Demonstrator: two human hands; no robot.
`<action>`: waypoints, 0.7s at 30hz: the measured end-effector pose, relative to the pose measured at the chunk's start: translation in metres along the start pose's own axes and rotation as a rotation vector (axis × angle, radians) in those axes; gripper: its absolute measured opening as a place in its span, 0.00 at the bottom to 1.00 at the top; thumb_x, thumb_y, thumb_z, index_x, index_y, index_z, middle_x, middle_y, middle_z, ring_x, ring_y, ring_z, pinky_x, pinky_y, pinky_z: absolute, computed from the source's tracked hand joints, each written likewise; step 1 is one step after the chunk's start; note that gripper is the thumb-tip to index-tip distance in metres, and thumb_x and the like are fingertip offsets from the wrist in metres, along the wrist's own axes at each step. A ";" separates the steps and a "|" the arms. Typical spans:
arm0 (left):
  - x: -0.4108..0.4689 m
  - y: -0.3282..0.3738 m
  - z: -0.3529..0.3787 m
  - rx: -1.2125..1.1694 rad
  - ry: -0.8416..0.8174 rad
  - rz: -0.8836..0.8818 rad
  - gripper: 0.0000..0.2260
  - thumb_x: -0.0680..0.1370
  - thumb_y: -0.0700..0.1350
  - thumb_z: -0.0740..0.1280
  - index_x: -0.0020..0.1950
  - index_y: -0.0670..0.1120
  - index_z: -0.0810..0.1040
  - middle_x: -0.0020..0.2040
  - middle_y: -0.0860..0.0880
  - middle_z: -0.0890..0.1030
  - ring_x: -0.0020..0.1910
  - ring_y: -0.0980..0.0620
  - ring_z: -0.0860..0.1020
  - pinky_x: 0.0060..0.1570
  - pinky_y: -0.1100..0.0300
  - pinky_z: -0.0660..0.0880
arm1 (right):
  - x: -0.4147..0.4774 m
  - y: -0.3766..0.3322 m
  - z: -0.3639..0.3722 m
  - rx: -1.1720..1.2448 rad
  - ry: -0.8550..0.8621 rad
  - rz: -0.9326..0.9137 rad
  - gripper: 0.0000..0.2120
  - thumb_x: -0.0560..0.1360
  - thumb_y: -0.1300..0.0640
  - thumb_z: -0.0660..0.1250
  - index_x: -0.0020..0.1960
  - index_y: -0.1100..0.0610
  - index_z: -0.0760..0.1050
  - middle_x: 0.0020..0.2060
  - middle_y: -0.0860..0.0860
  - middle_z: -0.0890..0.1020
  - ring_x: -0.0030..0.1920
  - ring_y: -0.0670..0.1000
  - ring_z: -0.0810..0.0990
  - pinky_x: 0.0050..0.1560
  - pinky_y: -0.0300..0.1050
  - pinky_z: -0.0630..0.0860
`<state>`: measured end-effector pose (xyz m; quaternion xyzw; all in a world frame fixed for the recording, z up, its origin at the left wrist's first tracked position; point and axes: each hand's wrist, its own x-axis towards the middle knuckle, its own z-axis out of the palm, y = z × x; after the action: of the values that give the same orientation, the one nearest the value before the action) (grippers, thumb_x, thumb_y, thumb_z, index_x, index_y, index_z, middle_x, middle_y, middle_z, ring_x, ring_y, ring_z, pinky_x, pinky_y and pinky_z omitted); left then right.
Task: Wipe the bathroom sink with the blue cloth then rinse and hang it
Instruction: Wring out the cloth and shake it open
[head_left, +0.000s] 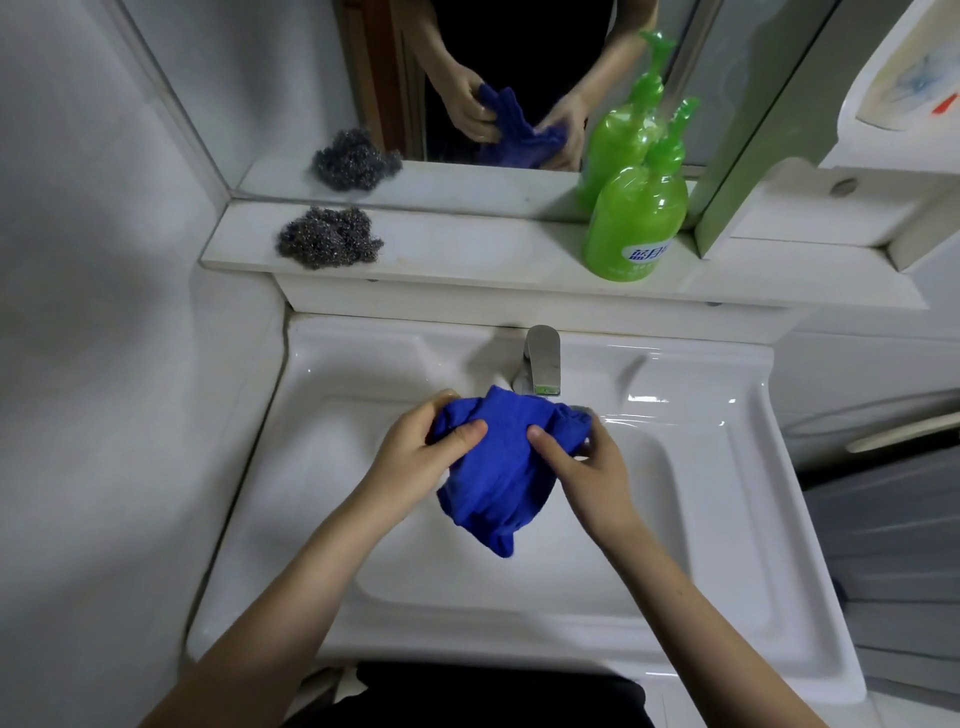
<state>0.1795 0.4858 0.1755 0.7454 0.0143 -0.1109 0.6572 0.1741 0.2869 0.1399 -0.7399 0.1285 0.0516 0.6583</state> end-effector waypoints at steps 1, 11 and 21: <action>0.000 -0.001 0.003 0.028 0.040 0.014 0.07 0.72 0.50 0.69 0.43 0.48 0.76 0.37 0.50 0.78 0.37 0.55 0.76 0.38 0.62 0.72 | 0.000 -0.001 0.002 -0.082 0.084 0.011 0.18 0.70 0.47 0.76 0.53 0.52 0.73 0.46 0.50 0.81 0.43 0.49 0.81 0.39 0.36 0.75; -0.011 -0.025 0.025 0.296 0.099 0.072 0.09 0.67 0.42 0.75 0.42 0.54 0.82 0.34 0.57 0.81 0.32 0.57 0.77 0.35 0.62 0.76 | -0.003 -0.017 0.016 0.343 -0.312 0.247 0.19 0.78 0.55 0.67 0.49 0.74 0.77 0.42 0.65 0.80 0.44 0.61 0.79 0.49 0.51 0.77; -0.009 -0.023 -0.018 -0.181 0.218 -0.010 0.06 0.75 0.46 0.68 0.47 0.44 0.80 0.41 0.43 0.82 0.39 0.51 0.78 0.36 0.59 0.74 | 0.002 -0.006 -0.009 0.291 -0.222 0.120 0.13 0.81 0.57 0.63 0.50 0.67 0.79 0.43 0.61 0.80 0.43 0.59 0.77 0.44 0.52 0.78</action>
<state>0.1692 0.5073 0.1569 0.6905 0.0992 -0.0310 0.7158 0.1765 0.2783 0.1468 -0.6176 0.1050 0.1528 0.7644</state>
